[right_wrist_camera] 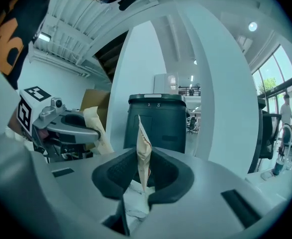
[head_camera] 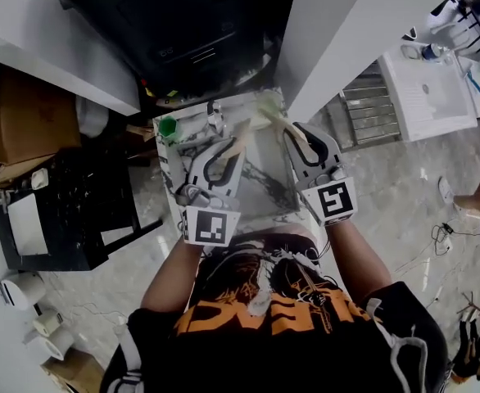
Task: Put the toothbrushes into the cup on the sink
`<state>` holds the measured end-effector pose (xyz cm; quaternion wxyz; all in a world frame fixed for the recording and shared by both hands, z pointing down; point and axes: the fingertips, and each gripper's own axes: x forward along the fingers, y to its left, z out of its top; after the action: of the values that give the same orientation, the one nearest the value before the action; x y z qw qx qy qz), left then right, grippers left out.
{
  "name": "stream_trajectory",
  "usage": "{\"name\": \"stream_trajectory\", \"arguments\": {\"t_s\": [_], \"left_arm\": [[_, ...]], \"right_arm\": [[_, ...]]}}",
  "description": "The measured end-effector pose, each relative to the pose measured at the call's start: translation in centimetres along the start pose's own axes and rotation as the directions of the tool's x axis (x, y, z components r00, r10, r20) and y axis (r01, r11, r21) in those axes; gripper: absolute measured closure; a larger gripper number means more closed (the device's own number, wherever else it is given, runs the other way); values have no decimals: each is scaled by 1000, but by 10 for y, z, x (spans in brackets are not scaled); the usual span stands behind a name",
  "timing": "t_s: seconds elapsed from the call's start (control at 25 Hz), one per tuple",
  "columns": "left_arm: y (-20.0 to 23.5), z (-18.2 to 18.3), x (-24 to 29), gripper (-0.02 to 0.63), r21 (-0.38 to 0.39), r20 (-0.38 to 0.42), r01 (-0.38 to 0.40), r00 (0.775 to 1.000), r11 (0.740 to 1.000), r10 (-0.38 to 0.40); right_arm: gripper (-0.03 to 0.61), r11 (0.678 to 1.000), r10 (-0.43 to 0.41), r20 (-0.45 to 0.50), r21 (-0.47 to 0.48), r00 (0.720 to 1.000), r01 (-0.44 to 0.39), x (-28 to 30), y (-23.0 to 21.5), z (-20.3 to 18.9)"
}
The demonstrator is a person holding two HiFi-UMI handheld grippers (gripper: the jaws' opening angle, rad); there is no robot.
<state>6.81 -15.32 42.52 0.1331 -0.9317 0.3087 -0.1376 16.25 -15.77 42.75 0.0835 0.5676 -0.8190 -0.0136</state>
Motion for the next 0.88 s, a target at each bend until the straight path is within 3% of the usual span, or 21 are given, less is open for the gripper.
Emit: {"name": "stream_trajectory", "arguments": {"t_s": [0.64, 0.88], "left_arm": [[-17, -39, 46, 540, -8, -114, 17, 993, 1000, -17], [-14, -45, 59, 540, 7, -100, 24, 995, 1000, -24]], "right_arm": [[491, 999, 12, -89, 34, 996, -9, 44, -48, -67], [491, 999, 21, -139, 52, 990, -14, 63, -50, -99]]}}
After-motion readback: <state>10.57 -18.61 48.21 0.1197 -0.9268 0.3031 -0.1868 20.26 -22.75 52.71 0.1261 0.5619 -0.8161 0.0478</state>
